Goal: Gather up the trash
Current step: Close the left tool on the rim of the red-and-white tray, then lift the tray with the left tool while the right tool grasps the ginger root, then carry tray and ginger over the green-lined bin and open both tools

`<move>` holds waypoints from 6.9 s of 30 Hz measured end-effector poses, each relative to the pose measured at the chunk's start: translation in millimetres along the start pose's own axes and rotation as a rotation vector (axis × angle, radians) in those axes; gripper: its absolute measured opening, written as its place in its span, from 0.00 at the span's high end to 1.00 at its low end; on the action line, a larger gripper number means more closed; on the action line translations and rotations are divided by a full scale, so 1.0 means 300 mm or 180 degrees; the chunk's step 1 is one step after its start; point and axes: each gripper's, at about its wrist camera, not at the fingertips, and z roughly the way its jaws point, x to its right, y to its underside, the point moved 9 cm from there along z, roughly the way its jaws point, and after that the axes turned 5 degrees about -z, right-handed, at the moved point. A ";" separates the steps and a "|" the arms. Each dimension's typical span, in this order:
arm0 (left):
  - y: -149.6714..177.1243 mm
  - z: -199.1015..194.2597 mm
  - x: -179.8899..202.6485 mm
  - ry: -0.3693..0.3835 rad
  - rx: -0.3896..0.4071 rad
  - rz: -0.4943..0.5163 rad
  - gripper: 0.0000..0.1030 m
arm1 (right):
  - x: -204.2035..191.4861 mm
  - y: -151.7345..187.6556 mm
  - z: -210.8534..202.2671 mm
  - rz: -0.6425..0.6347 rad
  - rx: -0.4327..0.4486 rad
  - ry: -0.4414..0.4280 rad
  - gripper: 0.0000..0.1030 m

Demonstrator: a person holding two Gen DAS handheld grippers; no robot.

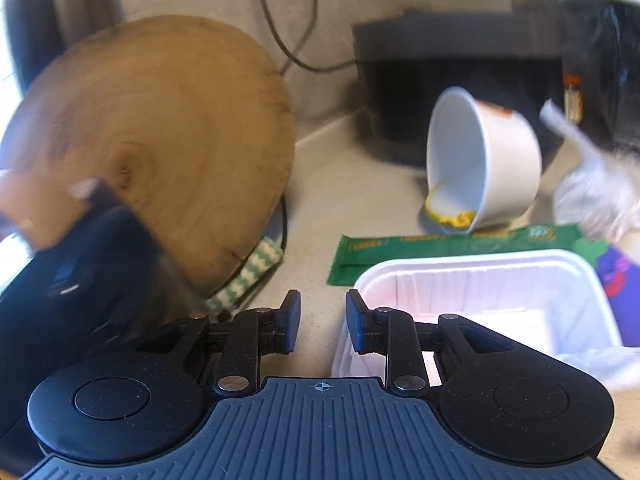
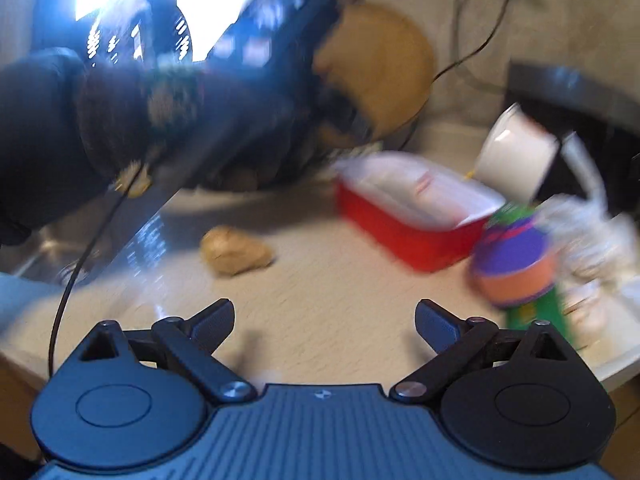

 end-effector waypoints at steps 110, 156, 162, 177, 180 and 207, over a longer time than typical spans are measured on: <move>0.197 -0.546 -0.201 -0.0327 0.0979 -0.0550 0.90 | -0.262 -0.077 0.164 -0.0096 -0.0198 -0.0462 0.80; 0.199 -0.716 0.056 0.0212 0.1232 -0.0610 0.89 | 0.119 0.113 -0.355 0.0429 0.0086 0.0786 0.43; 0.236 -0.768 0.373 0.0879 0.1152 -0.0378 0.89 | 0.397 0.242 -0.610 0.0993 0.0186 0.1723 0.43; 0.743 -0.304 1.134 0.1712 -0.0458 0.0041 0.89 | 0.662 0.809 -0.685 0.1674 -0.0275 0.2448 0.43; 0.889 -0.113 1.226 0.1555 -0.0824 0.0016 0.89 | 0.707 0.906 -0.625 0.1803 -0.0421 0.2413 0.43; 1.059 0.106 1.252 0.2144 -0.1507 -0.0591 0.81 | 0.679 1.452 0.011 0.2596 -0.2366 0.0695 0.42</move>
